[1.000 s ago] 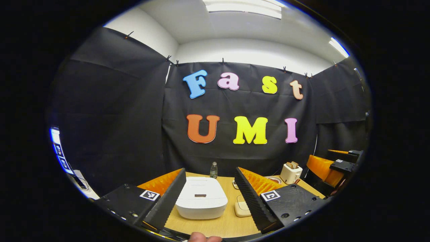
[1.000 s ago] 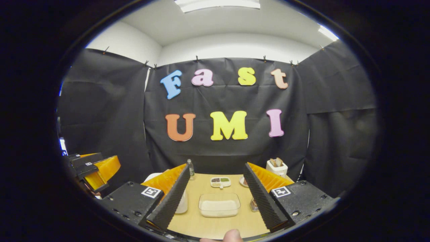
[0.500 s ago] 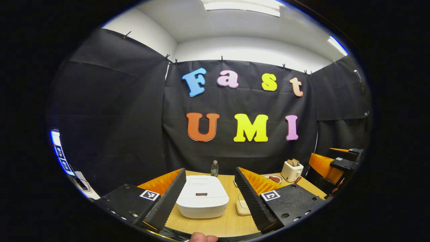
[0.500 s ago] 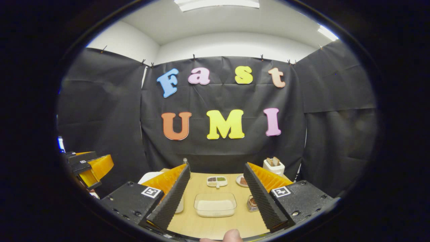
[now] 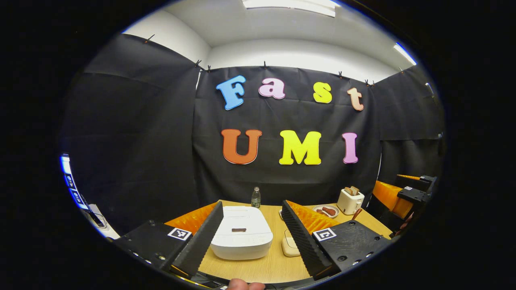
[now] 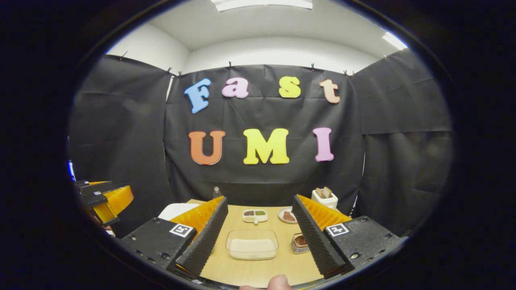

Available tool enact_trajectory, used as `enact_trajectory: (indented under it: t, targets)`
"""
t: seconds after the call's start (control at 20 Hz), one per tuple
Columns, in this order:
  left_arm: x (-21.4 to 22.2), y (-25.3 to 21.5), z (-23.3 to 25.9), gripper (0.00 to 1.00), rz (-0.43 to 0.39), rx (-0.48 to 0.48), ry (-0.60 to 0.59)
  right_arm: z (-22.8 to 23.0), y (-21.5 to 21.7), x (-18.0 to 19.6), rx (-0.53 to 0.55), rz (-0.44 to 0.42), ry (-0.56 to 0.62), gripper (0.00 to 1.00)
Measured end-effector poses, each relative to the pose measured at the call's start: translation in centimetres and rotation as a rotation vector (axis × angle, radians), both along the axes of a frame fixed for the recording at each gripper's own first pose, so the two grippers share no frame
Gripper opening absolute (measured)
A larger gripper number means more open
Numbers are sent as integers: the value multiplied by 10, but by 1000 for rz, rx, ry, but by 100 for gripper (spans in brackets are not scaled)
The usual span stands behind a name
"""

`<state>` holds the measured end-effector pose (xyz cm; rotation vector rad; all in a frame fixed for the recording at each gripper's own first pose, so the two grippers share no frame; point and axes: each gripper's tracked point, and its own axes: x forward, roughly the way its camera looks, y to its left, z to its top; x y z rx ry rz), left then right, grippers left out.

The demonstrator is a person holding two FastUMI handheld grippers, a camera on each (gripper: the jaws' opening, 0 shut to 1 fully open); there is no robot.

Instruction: Close the left gripper, press the button to open the rice cooker; take a wooden spoon from the chopstick holder with the right hand, scoop a spoonful of rice and pour it into the rice cooker, then put the wooden spoon back into the chopstick holder.

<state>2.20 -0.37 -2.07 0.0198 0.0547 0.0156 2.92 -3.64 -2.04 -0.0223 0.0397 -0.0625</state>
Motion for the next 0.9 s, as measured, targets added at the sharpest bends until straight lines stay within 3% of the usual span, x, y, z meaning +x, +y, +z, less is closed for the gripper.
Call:
enact_trajectory:
  t: [0.35, 0.7, 0.9]
  targets:
    - [32, 8, -21, 94, 29, -11, 89, -9, -29, 22, 0, -33, 26, 100]
    - [79, 27, -81, 94, 34, -78, 401, -28, -73, 51, 8, -50, 65, 100]
    - [106, 39, -102, 95, 56, -58, 505, -50, -100, 73, 17, -53, 123, 100]
